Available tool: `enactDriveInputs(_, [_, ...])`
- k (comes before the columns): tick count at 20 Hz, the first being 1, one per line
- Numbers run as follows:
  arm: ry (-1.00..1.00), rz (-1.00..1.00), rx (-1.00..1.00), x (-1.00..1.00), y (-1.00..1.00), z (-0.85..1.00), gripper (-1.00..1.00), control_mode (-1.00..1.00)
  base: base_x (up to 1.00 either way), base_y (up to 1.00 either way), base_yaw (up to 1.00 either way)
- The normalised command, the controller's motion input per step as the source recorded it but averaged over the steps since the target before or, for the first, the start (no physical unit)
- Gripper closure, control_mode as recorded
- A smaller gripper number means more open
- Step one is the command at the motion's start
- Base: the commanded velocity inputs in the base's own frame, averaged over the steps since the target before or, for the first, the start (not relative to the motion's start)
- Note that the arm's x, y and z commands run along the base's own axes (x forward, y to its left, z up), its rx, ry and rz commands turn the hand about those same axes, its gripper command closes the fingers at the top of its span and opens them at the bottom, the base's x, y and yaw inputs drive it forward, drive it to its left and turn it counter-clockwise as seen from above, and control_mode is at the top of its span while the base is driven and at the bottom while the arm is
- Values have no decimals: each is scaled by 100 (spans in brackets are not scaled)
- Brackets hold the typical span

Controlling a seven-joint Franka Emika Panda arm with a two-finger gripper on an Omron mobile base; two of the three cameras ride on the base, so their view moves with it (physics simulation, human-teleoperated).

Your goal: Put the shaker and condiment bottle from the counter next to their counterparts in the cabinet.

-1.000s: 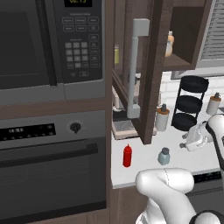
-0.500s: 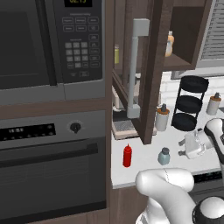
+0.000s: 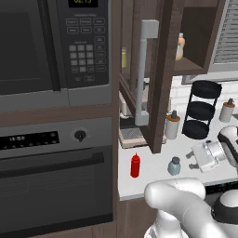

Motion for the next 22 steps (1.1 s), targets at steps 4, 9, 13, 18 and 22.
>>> enactDriveInputs(4, [0,8,4,13,0,-14,-100,-100,0,0,0])
enactDriveInputs(9, [0,6,1,24,0,-14,-100,-100,0,0,0])
enactDriveInputs(13, [0,7,1,17,0,-21,-100,-100,0,0,0])
enactDriveInputs(18, [0,11,6,10,0,-21,-100,-100,0,0,0])
enactDriveInputs(22, [0,13,8,11,1,-20,-100,-100,0,0,0])
